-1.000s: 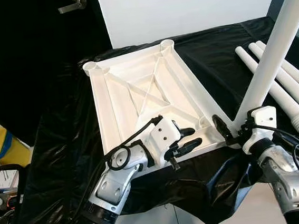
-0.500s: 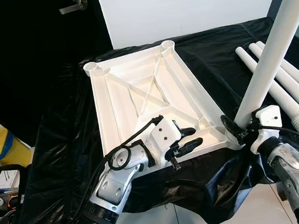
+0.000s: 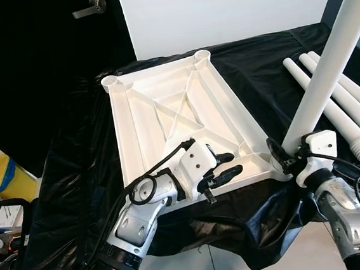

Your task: Building children table

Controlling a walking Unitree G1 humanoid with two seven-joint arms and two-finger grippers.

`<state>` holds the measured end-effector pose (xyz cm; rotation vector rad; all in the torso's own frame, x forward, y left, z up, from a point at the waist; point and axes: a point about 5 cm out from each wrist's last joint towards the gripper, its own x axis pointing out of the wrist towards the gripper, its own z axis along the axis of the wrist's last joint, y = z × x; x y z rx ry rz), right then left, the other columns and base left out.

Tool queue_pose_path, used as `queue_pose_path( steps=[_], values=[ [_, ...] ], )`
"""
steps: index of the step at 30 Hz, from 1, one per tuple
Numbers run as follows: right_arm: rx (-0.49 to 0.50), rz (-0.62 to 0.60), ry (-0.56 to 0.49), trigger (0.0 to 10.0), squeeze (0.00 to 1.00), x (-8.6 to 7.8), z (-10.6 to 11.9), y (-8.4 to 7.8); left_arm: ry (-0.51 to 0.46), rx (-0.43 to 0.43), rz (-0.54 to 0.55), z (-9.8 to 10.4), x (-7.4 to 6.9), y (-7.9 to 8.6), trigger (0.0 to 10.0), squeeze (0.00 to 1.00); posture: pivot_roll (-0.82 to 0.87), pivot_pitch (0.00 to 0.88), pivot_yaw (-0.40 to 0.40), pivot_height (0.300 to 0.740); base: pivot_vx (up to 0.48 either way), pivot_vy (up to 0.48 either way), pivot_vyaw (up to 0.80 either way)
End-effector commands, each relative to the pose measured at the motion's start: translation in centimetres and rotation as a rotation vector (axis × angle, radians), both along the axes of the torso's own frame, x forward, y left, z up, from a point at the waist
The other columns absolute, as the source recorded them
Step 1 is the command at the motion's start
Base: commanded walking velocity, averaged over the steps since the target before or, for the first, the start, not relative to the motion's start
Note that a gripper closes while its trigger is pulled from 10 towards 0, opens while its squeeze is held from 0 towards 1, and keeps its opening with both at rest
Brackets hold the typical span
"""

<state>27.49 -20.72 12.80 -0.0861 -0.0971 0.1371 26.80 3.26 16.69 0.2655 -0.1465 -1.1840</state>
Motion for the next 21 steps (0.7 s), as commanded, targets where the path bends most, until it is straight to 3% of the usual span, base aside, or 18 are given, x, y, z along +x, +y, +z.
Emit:
queue_pose_path(
  steps=[1,3,7,10,21],
  values=[
    [0.039,-0.151,0.131,10.0,0.0,-0.7,-2.6,0.5,0.001,0.011,0.006,-0.2,0.1,0.2,10.0,0.0,-0.21,0.104,0.054,0.74,0.0,0.0,0.0],
    [0.052,-0.194,0.138,10.0,0.0,-0.8,-2.7,0.6,0.002,0.011,0.006,-0.2,0.1,0.2,10.0,0.0,-0.21,0.104,0.054,0.74,0.0,0.0,0.0],
    [0.142,-0.392,0.155,10.0,0.0,-1.3,-3.2,2.1,0.011,0.009,0.005,-0.4,-0.1,0.1,10.0,0.0,-0.22,0.113,0.05,0.74,0.0,0.0,0.0],
    [0.166,-0.451,0.165,10.0,0.0,-1.5,-3.3,2.9,0.013,0.006,0.005,-0.4,-0.2,0.0,10.0,0.0,-0.21,0.116,0.05,0.74,0.0,0.0,0.0],
    [0.192,-0.426,0.142,10.0,0.0,-1.6,-2.6,3.7,0.017,0.011,0.0,-0.4,-0.3,0.2,10.0,0.0,-0.21,0.12,0.062,0.74,0.0,0.0,0.0]
  ],
)
